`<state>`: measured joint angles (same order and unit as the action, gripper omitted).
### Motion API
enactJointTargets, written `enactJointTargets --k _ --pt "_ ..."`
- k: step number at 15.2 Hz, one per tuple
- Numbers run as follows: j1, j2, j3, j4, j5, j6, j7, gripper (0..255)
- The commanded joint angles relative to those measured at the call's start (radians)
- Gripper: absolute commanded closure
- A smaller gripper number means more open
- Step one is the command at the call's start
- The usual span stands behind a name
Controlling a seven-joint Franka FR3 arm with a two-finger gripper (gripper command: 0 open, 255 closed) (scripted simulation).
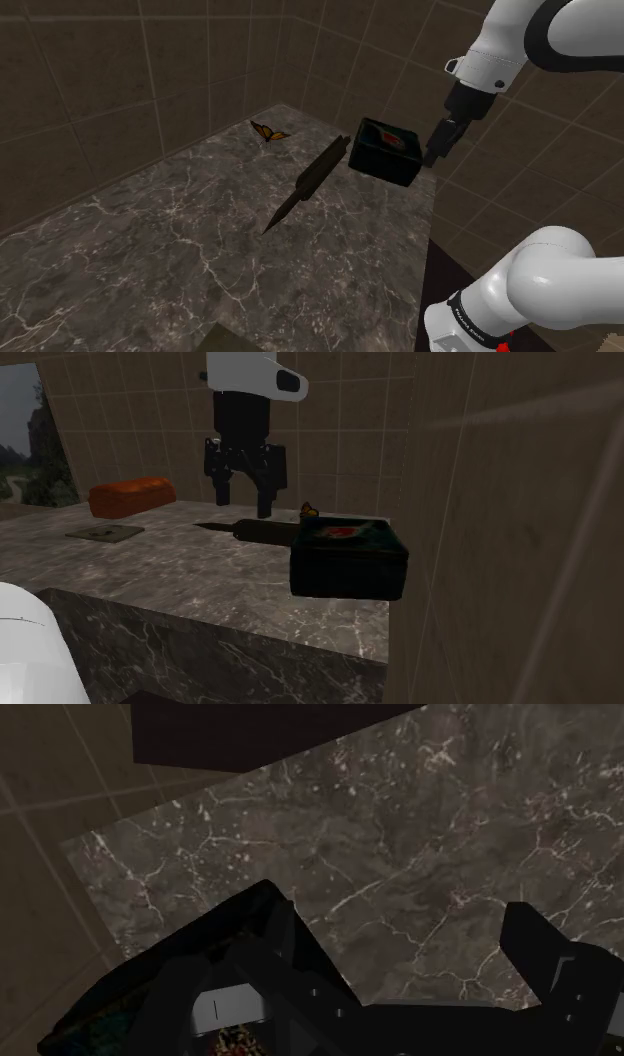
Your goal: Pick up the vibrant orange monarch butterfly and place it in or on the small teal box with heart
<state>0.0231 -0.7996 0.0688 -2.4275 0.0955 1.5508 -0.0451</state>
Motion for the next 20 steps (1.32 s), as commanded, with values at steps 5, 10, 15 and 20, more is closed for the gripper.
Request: enactJointTargets --k 5,10,15,20 --pt "0.013 0.123 0.021 0.023 0.013 0.134 -0.013 0" --pt "0.028 0.288 0.049 0.081 0.023 0.282 -0.027 0" --pt "0.04 0.459 0.076 0.17 0.022 0.404 -0.036 0" --pt "0.052 0.63 0.102 0.289 0.007 0.498 -0.038 0"
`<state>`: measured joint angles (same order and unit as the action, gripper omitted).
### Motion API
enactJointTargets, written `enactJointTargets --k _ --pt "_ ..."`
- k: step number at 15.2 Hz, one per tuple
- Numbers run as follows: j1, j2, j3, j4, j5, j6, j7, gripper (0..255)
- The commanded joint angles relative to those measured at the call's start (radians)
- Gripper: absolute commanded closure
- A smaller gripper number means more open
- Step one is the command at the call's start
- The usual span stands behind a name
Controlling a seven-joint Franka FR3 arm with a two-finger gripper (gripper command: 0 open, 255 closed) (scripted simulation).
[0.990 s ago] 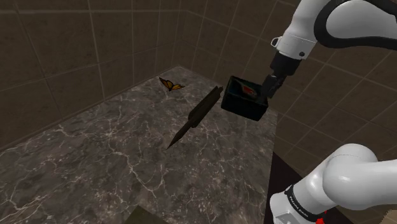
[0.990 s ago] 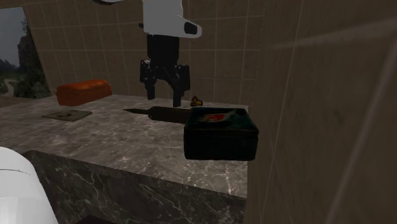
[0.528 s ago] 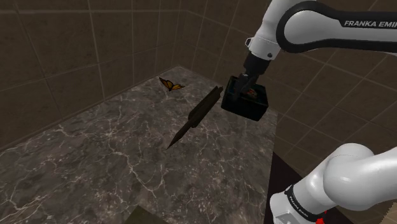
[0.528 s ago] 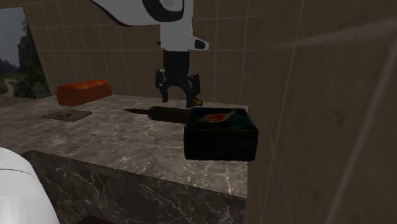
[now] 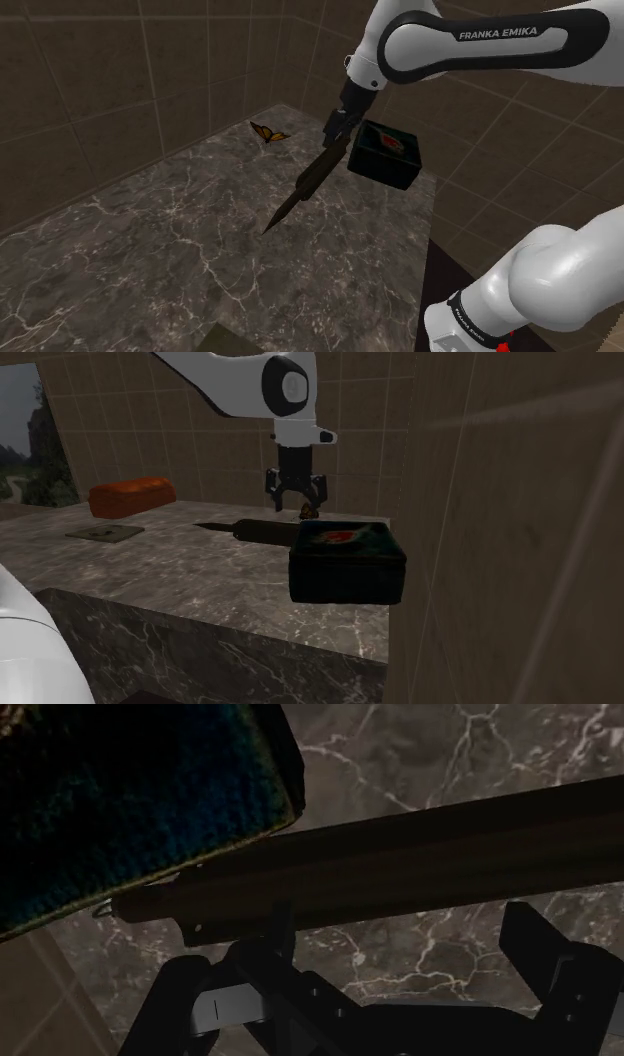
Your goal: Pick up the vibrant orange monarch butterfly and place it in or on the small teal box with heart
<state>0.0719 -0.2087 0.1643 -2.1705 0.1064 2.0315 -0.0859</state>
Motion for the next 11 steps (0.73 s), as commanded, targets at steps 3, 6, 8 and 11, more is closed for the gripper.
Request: enactJointTargets --k 3,6,8,11 --pt "0.012 0.143 0.021 0.117 -0.021 0.059 0.004 0" --pt "0.023 0.247 0.034 0.213 -0.042 0.091 0.008 0" --pt "0.032 0.316 0.041 0.284 -0.059 0.106 0.012 0" --pt "0.049 0.423 0.049 0.4 -0.087 0.118 0.017 0"
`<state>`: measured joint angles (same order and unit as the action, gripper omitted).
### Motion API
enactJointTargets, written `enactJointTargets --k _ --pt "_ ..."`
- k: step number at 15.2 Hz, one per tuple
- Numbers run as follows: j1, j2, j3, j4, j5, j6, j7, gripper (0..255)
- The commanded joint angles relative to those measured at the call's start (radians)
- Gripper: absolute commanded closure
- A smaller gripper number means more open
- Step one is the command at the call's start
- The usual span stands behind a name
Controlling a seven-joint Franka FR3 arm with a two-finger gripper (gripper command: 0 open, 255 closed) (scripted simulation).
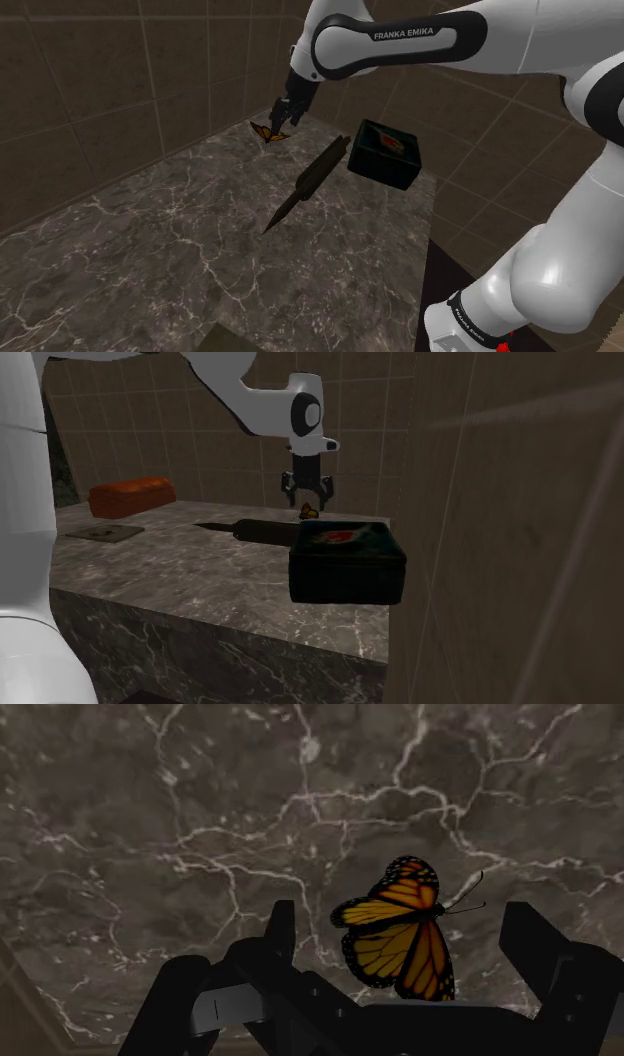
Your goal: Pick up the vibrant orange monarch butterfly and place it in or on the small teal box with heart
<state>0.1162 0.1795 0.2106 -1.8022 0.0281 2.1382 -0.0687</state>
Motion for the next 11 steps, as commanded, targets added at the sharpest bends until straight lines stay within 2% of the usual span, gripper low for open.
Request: enactJointTargets --k 1,3,11 --pt "0.012 0.07 0.004 0.073 -0.018 0.013 0.001 0" --pt "0.023 0.123 0.006 0.137 -0.032 0.012 0.003 0" --pt "0.031 0.175 0.003 0.11 -0.044 0.091 0.01 0"
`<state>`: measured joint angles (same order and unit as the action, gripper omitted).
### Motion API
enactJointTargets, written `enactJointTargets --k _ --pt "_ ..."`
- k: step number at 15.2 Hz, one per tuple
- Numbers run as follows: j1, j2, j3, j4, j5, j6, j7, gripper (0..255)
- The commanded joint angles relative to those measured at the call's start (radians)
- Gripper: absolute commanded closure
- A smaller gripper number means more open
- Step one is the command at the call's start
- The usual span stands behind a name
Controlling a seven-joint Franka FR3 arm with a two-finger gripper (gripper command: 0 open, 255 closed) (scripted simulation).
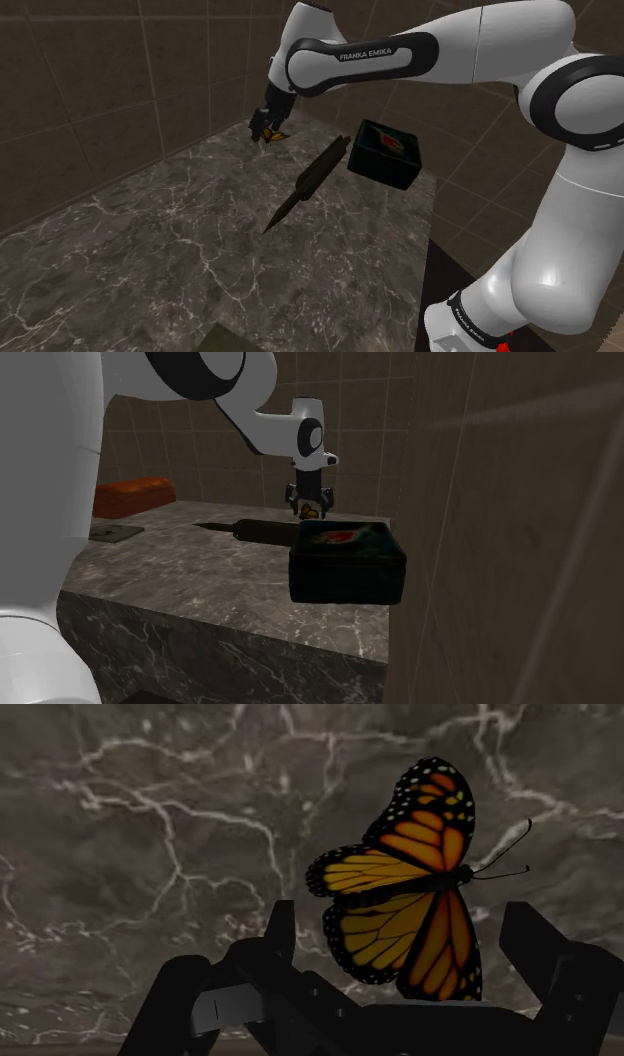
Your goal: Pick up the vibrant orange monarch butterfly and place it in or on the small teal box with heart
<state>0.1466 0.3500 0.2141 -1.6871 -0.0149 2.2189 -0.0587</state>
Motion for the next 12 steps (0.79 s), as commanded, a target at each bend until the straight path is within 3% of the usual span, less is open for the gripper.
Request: enactJointTargets --k 1,7,8,12 --pt "0.0 0.005 -0.001 -0.005 -0.001 0.01 0.0 0" --pt "0.0 0.005 -0.001 -0.005 -0.001 0.01 0.0 0" --pt "0.0 0.005 -0.001 -0.005 -0.001 0.01 0.0 255" --pt "0.001 0.005 0.0 -0.004 -0.001 0.01 0.001 255"
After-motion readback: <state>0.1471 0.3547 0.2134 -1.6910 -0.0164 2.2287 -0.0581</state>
